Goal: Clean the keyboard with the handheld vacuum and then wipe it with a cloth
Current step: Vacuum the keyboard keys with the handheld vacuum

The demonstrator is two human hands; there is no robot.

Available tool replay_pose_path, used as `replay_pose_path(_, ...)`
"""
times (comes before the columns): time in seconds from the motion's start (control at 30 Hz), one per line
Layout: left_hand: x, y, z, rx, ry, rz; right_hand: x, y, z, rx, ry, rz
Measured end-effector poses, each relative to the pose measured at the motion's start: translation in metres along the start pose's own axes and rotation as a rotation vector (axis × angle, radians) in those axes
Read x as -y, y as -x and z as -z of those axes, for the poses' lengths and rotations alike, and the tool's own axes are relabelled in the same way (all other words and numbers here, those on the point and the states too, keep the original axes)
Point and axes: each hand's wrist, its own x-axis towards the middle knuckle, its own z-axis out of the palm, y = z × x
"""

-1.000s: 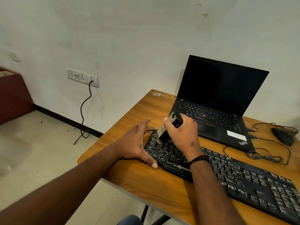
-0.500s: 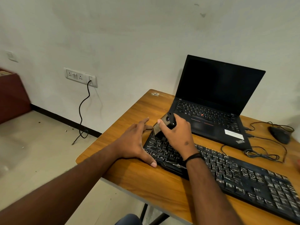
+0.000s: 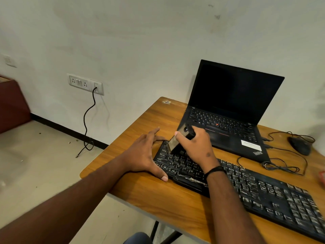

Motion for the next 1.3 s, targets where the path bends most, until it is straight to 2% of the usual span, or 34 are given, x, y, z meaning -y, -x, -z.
replay_pose_path(0.07,0.001,0.0,0.0,0.003,0.001,-0.002,-0.001,0.001,0.002,0.047,-0.016,-0.008)
replay_pose_path(0.17,0.001,0.0,0.0,-0.005,0.0,-0.005,-0.001,0.001,0.004,-0.011,-0.006,0.013)
replay_pose_path(0.27,-0.001,0.0,0.001,-0.002,-0.004,-0.011,-0.002,0.001,0.007,0.089,-0.011,-0.002)
replay_pose_path(0.4,-0.001,0.0,0.001,-0.006,-0.011,-0.007,-0.006,0.001,0.013,-0.005,0.015,-0.01)
replay_pose_path(0.5,-0.002,0.001,0.001,-0.002,-0.006,-0.009,-0.007,0.001,0.019,0.071,-0.004,-0.055)
replay_pose_path(0.6,-0.003,0.002,0.002,-0.005,-0.003,-0.009,-0.007,0.001,0.024,-0.047,0.046,-0.068)
replay_pose_path(0.73,-0.005,0.002,0.002,-0.01,-0.004,-0.006,-0.009,0.004,0.031,0.056,0.019,-0.066)
replay_pose_path(0.83,-0.004,0.001,0.002,-0.01,-0.004,-0.001,-0.01,0.002,0.036,-0.032,0.08,-0.042)
replay_pose_path(0.93,-0.004,0.002,0.001,-0.012,-0.002,-0.003,-0.01,0.004,0.036,0.086,0.008,-0.06)
replay_pose_path(1.07,-0.005,0.002,0.001,-0.016,0.0,-0.001,-0.011,0.004,0.042,-0.075,0.026,-0.097)
replay_pose_path(1.2,-0.002,0.001,0.001,-0.002,-0.003,0.008,0.006,0.009,0.016,0.145,-0.015,-0.06)
replay_pose_path(1.3,-0.003,0.002,0.001,0.003,-0.008,0.002,0.015,0.008,-0.007,0.064,0.078,0.012)
